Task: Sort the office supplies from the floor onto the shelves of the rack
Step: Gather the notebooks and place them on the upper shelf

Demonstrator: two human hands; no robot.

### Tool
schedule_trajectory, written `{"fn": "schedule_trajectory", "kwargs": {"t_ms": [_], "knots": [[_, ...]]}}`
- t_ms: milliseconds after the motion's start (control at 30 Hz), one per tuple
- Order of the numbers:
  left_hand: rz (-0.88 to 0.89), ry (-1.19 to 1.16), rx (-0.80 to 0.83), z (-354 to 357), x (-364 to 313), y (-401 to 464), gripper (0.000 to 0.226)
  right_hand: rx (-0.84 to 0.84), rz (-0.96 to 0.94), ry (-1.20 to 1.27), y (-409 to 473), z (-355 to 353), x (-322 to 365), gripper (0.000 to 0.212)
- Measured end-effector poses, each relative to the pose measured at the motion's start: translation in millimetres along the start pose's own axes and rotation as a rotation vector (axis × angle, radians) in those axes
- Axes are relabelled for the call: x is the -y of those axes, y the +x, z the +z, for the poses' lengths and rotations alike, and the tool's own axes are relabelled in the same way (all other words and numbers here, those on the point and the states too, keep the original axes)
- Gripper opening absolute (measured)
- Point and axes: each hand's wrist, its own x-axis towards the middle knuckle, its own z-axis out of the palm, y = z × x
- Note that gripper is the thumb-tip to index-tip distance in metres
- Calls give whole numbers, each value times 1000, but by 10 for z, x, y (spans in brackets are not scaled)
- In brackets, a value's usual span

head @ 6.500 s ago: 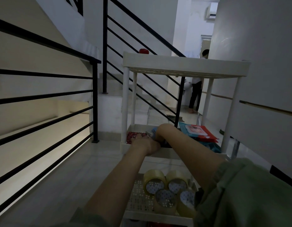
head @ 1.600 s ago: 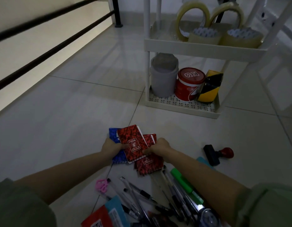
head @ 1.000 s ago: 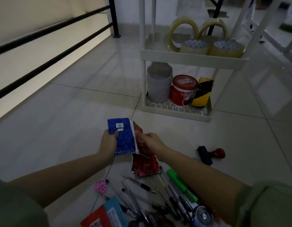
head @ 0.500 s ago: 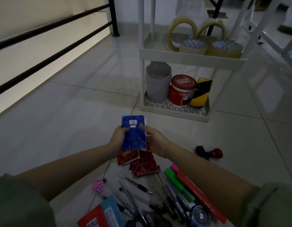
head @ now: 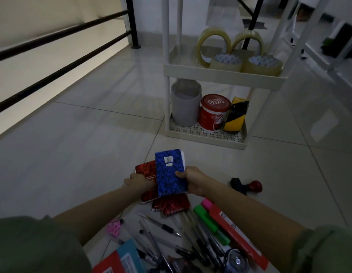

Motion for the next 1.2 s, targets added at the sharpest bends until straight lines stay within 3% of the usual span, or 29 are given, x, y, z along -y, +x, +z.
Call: {"fn": "schedule_trajectory", "kwargs": {"t_ms": [67,233,433,500,567,633,700,767,900,1067,1200], "knots": [[51,-207,47,25,10,42,53,-4,28,-16,11,47,-31,34],[204,-535,133,-15,-130,-141,13,-15,26,-15,-29,122,-46,40],[178,-920,361,-16,-434,-348,39,-20,-83,106,-98,-56,77,38],[158,-821,356,-7,-471,-348,56,-45,-103,117,-94,-148,97,42],[120,-590,218,39,-417,-265,72,-61,-93,87,-110,-226,89,41],[45,-205,70,103,-305,-160,79,-85,-72,51,-118,-287,58,40],[30,172,42,203,-229,-177,88,-107,-52,33,-117,-331,13,39],[53,354,15,357,-222,-243,98,-105,-31,20,-114,-349,-27,38],[38,344,2,512,-294,-228,91,-100,-3,-32,-124,-389,-101,36],[69,-50,126,466,-268,-119,50,-36,48,-39,-152,-423,-174,15],[107,-363,174,465,-216,-144,30,-28,40,-63,-175,-360,-182,28]]}}
